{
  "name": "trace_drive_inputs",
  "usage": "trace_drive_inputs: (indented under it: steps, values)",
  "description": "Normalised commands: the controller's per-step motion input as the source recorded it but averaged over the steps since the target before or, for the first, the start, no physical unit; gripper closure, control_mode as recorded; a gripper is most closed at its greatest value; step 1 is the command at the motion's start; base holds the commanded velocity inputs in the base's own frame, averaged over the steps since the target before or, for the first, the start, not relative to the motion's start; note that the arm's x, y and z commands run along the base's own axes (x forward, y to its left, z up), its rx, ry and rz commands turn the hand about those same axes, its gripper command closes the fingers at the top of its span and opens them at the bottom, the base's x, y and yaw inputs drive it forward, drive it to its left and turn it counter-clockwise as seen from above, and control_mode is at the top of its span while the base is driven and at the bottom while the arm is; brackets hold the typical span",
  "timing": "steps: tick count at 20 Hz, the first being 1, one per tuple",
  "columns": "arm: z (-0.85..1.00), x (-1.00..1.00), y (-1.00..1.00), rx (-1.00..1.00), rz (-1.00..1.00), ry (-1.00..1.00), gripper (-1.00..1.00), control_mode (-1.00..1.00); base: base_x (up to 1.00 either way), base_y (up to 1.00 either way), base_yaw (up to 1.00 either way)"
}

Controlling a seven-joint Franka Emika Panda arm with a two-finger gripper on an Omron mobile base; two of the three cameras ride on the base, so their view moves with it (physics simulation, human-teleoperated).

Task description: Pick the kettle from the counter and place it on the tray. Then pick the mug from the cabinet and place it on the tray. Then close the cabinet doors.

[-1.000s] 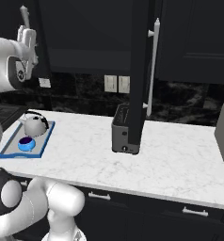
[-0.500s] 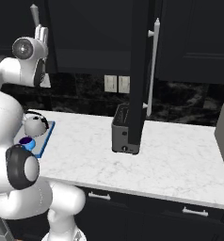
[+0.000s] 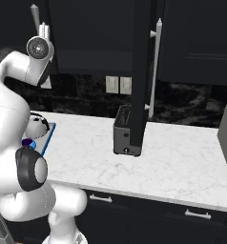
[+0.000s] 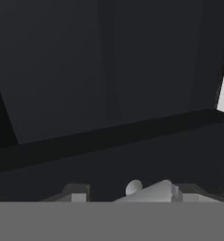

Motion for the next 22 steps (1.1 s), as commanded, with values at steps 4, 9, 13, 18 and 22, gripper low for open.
trace_drive_inputs:
  steps: [4, 9, 13, 18, 22]
  values:
    - [0.0, -0.06, -0.69, -0.03, 0.0, 0.0, -1.0, -1.0, 0.0, 0.0, 0.0]
    - [0.01, -0.33, -0.72, -0.01, 0.0, -0.01, -1.0, -1.0, 0.0, 0.0, 0.0]
    - [0.02, -0.84, -0.33, -0.05, 0.0, -0.01, -1.0, -1.0, 0.0, 0.0, 0.0]
    - [0.0, -0.83, -0.19, -0.18, -0.05, -0.01, -1.0, -1.0, 0.0, 0.0, 0.0]
    - [0.0, -0.71, -0.18, -0.18, -0.17, 0.0, -1.0, -1.0, 0.0, 0.0, 0.0]
